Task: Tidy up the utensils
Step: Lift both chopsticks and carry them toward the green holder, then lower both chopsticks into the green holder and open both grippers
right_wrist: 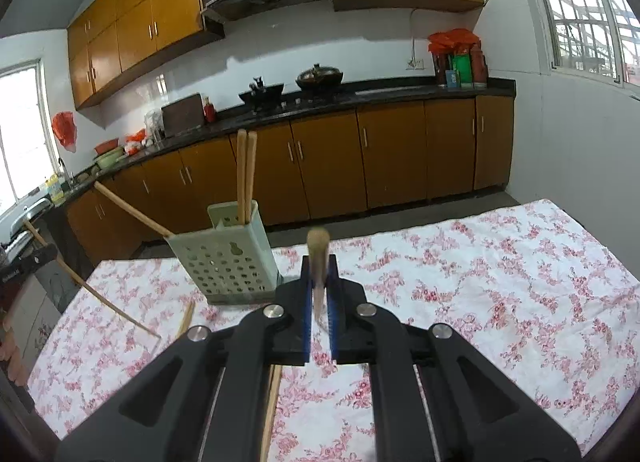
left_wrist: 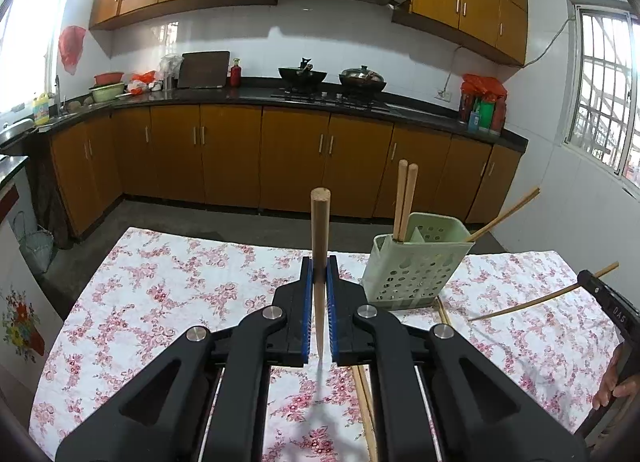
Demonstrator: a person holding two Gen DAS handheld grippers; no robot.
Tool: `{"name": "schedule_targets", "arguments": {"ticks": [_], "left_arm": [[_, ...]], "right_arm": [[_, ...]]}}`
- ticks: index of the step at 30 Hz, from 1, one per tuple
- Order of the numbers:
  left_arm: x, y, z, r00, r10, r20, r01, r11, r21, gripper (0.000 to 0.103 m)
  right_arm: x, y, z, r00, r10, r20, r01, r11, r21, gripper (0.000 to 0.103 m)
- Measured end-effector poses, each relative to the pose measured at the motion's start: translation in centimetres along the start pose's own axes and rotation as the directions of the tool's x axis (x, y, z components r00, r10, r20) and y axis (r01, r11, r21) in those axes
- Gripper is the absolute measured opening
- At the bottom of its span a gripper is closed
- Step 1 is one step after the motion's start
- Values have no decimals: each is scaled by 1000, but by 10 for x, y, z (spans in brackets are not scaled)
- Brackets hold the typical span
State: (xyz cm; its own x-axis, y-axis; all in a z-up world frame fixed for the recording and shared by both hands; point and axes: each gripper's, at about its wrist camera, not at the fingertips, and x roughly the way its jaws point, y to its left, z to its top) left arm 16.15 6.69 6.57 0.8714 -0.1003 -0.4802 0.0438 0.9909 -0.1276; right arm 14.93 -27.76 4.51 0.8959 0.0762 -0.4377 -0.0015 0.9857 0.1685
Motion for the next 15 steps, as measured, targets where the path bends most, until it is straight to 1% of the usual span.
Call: {"name": "schedule_targets", "arguments": {"ticks": [2,4,6,8,10,12,13,15], "left_arm": [[-5,-2,6,1000,-21,11,21,1000,-5,8],[-13,-7,14,998,-47,31,47,999,-7,8],[-21,-12,22,995,-80,59,80,997,-7,8],[-30,-23,34,990,-101,102,102,995,-3,8],[-39,-34,49,980,-110,166,110,994,9,8],[-45,-47,66,966,-114,231,114,993,14,8],[-45,-51,72,961,-118,251,119,993,13,8],[-45,-63,89,942,-115,315,116,993,17,8]], "right_arm": [[-8,2,8,1000,20,18,-20,1000,0,8],[-21,4,21,996,74,42,-74,997,13,8],[-37,10,39,986,146,79,-147,989,13,8],[-51,17,54,974,190,122,-192,981,1,8],[-59,26,70,962,217,165,-218,976,-14,8],[-58,37,86,957,218,193,-216,976,-33,8],[-52,42,93,957,216,192,-213,976,-38,8],[-35,49,102,964,211,160,-207,978,-38,8]]}}
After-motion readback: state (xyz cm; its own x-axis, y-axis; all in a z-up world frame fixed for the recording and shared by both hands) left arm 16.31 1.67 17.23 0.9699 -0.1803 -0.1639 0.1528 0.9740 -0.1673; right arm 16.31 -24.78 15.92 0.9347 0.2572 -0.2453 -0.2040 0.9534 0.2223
